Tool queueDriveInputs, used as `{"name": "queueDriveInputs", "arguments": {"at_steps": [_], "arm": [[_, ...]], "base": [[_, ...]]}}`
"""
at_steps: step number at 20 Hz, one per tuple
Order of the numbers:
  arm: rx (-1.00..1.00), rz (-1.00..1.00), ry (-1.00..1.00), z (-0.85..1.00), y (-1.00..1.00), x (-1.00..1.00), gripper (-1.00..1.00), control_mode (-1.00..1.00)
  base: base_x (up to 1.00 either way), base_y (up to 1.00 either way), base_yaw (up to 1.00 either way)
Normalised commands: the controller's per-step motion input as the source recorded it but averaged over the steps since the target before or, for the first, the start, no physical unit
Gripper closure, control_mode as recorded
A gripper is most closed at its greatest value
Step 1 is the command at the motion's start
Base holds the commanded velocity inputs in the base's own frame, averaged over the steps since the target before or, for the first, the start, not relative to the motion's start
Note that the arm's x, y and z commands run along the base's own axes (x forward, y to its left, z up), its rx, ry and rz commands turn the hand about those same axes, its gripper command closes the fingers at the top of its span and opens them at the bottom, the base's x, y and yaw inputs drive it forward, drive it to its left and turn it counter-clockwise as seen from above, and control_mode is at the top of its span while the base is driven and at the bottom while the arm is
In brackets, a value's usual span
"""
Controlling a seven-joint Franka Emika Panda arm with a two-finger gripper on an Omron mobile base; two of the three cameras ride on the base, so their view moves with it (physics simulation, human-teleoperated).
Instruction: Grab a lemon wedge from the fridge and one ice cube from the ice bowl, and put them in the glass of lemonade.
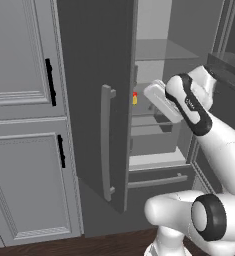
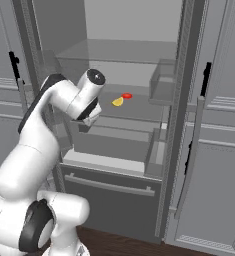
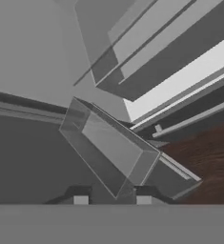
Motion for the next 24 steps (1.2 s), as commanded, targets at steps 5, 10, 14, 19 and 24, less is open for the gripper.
{"name": "queueDriveInputs", "arguments": {"at_steps": [5, 10, 14, 19, 24], "arm": [[0.29, 0.05, -0.06, -0.39, 0.09, 0.21, -1.0, -1.0], [0.22, 0.11, -0.04, 0.0, 0.19, 0.05, -1.0, -1.0], [0.09, 0.13, 0.02, 0.0, 0.37, -0.05, -1.0, -1.0], [0.01, 0.15, 0.02, -0.04, 0.64, -0.04, -1.0, -1.0], [0.0, 0.07, 0.0, -0.18, 0.89, 0.0, -1.0, -1.0]], "base": [[0.0, 0.0, 0.0], [0.0, 0.0, 0.0], [0.0, 0.0, 0.0], [0.0, 0.0, 0.0], [0.0, 0.0, 0.0]]}}
